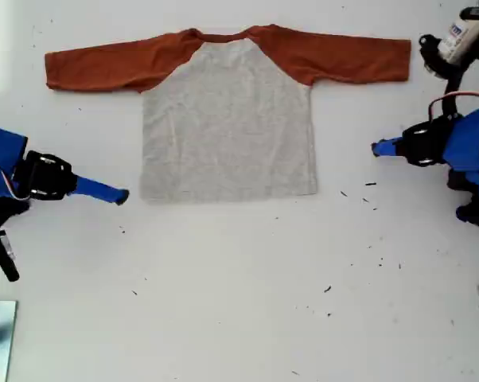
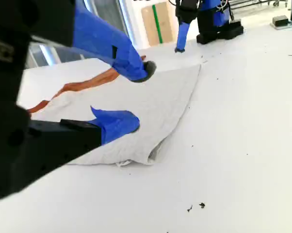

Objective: Fold t shirt

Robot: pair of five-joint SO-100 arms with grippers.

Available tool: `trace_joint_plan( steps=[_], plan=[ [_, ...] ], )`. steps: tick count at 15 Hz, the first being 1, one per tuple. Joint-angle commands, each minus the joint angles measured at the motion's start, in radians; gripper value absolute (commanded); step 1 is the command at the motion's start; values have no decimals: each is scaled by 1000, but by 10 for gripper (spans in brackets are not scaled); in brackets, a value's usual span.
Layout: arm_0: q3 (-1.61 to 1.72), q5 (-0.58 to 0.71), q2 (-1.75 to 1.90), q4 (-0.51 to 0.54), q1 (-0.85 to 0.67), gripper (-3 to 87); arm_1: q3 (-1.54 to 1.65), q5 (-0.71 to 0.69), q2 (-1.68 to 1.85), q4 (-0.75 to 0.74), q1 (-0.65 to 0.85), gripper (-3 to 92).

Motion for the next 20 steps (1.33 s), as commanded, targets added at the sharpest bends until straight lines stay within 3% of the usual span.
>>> trace_joint_plan(
  steps=[1, 8, 9, 10, 12, 14, 15, 17, 18, 20],
  plan=[
    [9, 6, 8, 0, 3, 123, 60, -17, 18, 9, -5, 38],
    [9, 6, 8, 0, 2, 123, 60, -17, 18, 9, -5, 38],
    [9, -2, 8, 2, -14, 123, 60, 38, 18, 9, -11, 38],
    [9, 3, 8, 2, -41, 79, 60, 249, 18, 9, -25, 38],
    [9, 0, 8, 2, -69, 28, 60, 380, 18, 9, -31, 38],
    [9, -2, 8, -20, -80, -2, 60, 382, 18, 9, -29, 38],
    [9, 6, 8, -20, -83, -3, 43, 497, 20, 28, -57, 39],
    [9, 8, 8, -23, -2, -3, 26, 598, 20, 64, -207, 109],
    [9, 8, 8, -25, 34, -3, 26, 640, 20, 43, -206, 35],
    [9, 17, 8, 2, 6, -3, -44, 581, 15, -9, -186, 34]
  ],
)
